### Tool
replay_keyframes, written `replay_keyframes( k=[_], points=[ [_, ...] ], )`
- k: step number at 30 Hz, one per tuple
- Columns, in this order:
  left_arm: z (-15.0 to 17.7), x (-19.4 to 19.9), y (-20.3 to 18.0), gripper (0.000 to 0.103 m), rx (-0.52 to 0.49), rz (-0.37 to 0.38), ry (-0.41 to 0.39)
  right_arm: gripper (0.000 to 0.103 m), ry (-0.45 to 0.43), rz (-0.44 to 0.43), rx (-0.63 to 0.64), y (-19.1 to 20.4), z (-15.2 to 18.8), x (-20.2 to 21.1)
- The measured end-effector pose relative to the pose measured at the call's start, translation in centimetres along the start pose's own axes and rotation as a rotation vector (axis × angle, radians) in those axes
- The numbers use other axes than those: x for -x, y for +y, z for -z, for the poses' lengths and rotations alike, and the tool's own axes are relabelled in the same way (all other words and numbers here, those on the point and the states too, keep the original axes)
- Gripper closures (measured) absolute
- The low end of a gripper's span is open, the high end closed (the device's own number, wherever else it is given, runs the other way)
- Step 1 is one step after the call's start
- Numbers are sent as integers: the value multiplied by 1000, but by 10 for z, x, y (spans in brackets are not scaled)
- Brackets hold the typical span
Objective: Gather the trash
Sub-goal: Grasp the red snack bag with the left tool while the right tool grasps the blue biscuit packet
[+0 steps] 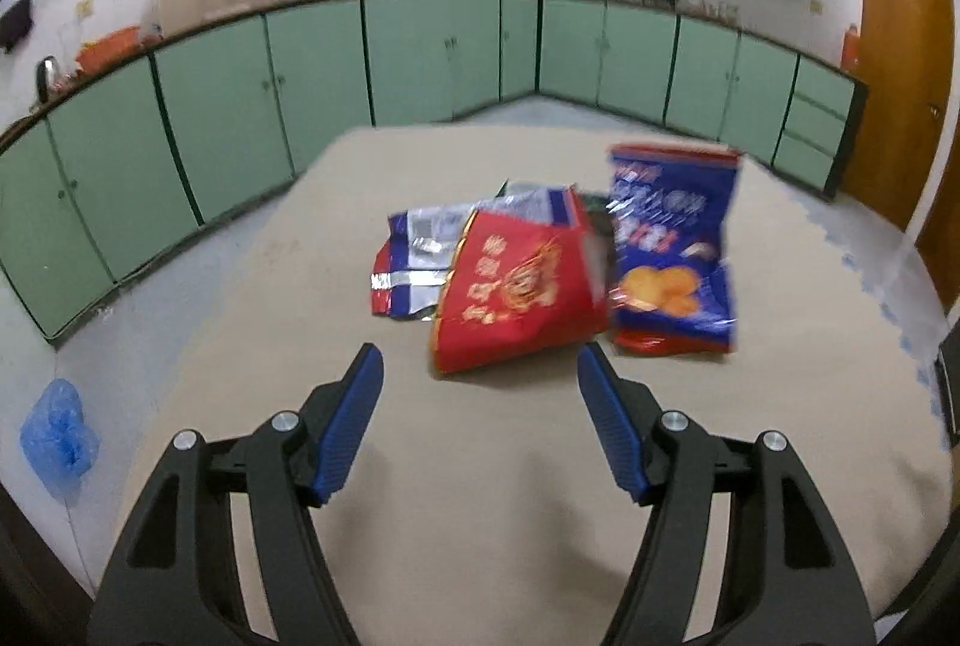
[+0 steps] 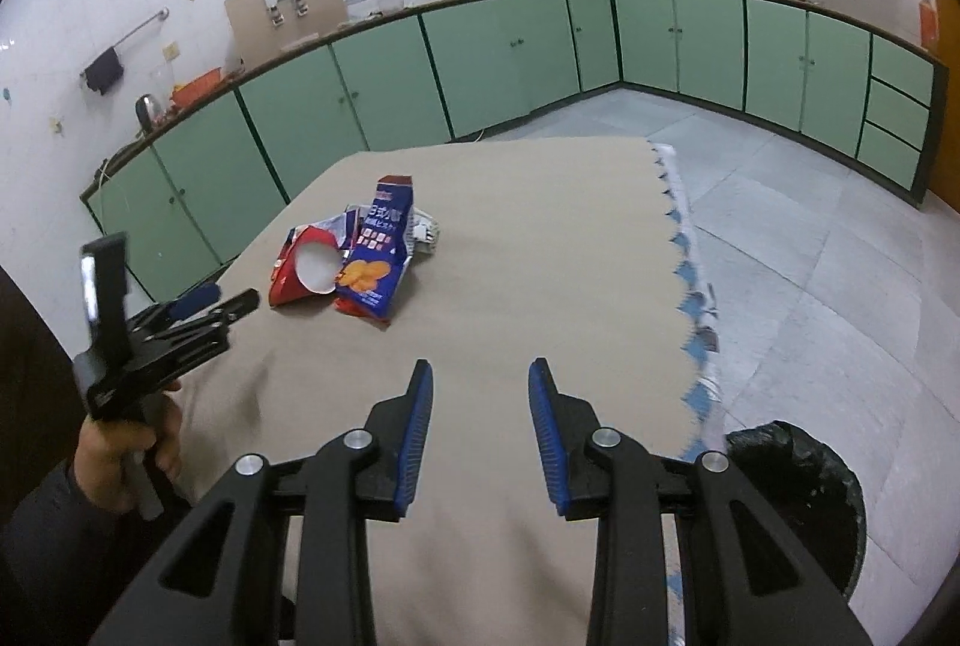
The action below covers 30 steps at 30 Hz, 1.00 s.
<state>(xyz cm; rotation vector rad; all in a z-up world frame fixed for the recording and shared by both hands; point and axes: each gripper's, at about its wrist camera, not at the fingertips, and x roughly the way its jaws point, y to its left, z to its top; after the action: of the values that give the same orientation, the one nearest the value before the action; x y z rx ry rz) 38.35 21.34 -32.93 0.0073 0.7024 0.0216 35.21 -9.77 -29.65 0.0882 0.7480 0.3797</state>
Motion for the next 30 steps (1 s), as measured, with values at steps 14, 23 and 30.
replay_keyframes(
  k=[14, 23, 30],
  points=[
    [-11, -50, 28, 43, 5, 98, 135, 67, 10, -68, 43, 33, -44, -76],
    [-10, -58, 33, 43, -7, 137, 155, 65, 43, -94, 68, 47, -70, -136],
    [-13, -66, 37, 43, 1, 170, 167, 70, 72, -108, 76, 50, -77, -161]
  ],
)
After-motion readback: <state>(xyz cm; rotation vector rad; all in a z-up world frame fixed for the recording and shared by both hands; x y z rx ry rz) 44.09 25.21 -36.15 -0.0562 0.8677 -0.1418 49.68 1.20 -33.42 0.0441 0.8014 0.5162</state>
